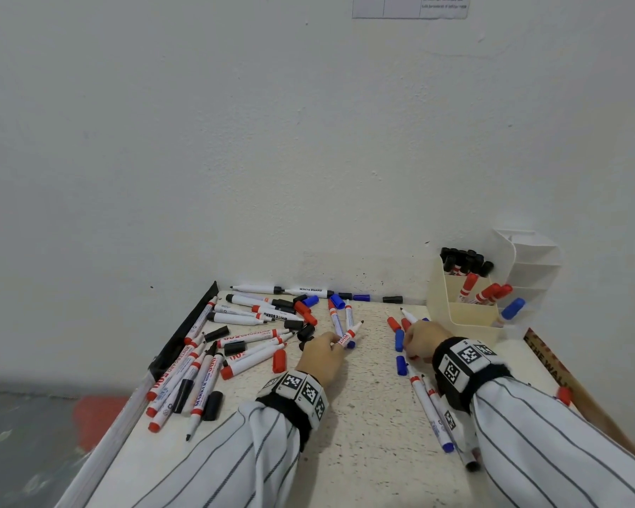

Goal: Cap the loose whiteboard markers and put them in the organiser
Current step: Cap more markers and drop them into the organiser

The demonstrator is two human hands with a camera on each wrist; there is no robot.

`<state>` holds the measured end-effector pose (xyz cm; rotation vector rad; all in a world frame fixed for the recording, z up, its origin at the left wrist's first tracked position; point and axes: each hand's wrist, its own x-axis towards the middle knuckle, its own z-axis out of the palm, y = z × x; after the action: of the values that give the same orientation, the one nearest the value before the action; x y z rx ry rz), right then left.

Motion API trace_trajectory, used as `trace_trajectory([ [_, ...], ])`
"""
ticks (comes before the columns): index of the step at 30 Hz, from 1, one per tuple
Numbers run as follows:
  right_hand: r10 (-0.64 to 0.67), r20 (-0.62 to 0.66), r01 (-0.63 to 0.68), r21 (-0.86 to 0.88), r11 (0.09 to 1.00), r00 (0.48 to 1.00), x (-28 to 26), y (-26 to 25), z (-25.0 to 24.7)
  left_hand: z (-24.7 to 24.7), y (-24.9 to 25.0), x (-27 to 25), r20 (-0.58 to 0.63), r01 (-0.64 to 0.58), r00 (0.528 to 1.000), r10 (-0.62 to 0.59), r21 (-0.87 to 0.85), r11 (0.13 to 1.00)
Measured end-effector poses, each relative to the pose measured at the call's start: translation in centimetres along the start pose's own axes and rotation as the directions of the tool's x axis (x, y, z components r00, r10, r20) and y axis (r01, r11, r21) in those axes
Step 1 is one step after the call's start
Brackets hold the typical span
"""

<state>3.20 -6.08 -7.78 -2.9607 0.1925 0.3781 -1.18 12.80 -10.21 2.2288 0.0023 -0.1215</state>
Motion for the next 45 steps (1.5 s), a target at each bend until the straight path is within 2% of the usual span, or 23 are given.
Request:
trace_trajectory([
  [4, -0.002, -0.046, 0.006, 0.077, 0.997, 0.999, 0.1, 0.5, -0.1, 0.2, -0.1, 0.0, 0.006, -0.012, 1.000, 0.013, -0.009, 1.000],
  [7, -0.027, -0.140, 0.060, 0.237, 0.970, 0.990, 0.2, 1.0, -0.6, 0.4, -0.3, 0.2, -0.005, -0.049, 0.999, 0.049, 0.008, 0.999],
  [14, -0.173, -0.313, 0.324, 0.533, 0.782, 0.934, -1.4, -0.1, -2.0, 0.4, -0.6, 0.2, -0.020, -0.065, 0.998, 0.065, 0.008, 0.998],
  [18, -0.227, -0.320, 0.381, 0.590, 0.712, 0.920, -1.9, -0.9, -1.7, 0.4, -0.5, 0.2, -0.038, -0.088, 0.995, 0.087, -0.016, 0.996],
  [22, -0.253, -0.336, 0.410, 0.570, 0.712, 0.907, -2.0, -1.2, -1.4, 0.5, -0.4, 0.1, -0.059, -0.129, 0.990, 0.126, -0.047, 0.991],
  [25, -0.275, -0.324, 0.419, 0.580, 0.698, 0.905, -2.2, -1.2, -1.2, 0.4, -0.3, -0.1, -0.041, -0.154, 0.987, 0.153, -0.024, 0.988],
  [29, -0.312, -0.212, 0.374, 0.629, 0.682, 0.926, -2.3, -1.0, -0.8, 0.5, 0.0, -0.4, 0.025, -0.163, 0.986, 0.162, 0.009, 0.987],
  [32, -0.287, -0.154, 0.322, 0.560, 0.763, 0.946, -2.5, -0.9, -0.9, 0.3, 0.5, -0.7, 0.023, -0.155, 0.987, 0.156, -0.068, 0.986],
  [34, -0.245, -0.126, 0.273, 0.535, 0.799, 0.961, -2.7, -1.0, -1.1, 0.4, 1.0, -0.8, 0.013, -0.210, 0.977, 0.212, -0.086, 0.974],
  [40, -0.134, -0.152, 0.199, 0.585, 0.786, 0.979, -3.4, -0.5, -1.8, 1.0, 3.0, -1.2, -0.125, -0.316, 0.935, 0.331, 0.124, 0.941],
  [43, -0.109, -0.111, 0.155, 0.628, 0.763, 0.988, -3.6, 0.0, -2.2, 1.3, 3.8, -1.3, -0.091, -0.332, 0.929, 0.358, 0.219, 0.918],
  [45, -0.111, -0.106, 0.153, 0.649, 0.746, 0.988, -3.8, 0.3, -2.5, 1.5, 4.1, -1.3, -0.019, -0.352, 0.931, 0.363, 0.207, 0.913],
])
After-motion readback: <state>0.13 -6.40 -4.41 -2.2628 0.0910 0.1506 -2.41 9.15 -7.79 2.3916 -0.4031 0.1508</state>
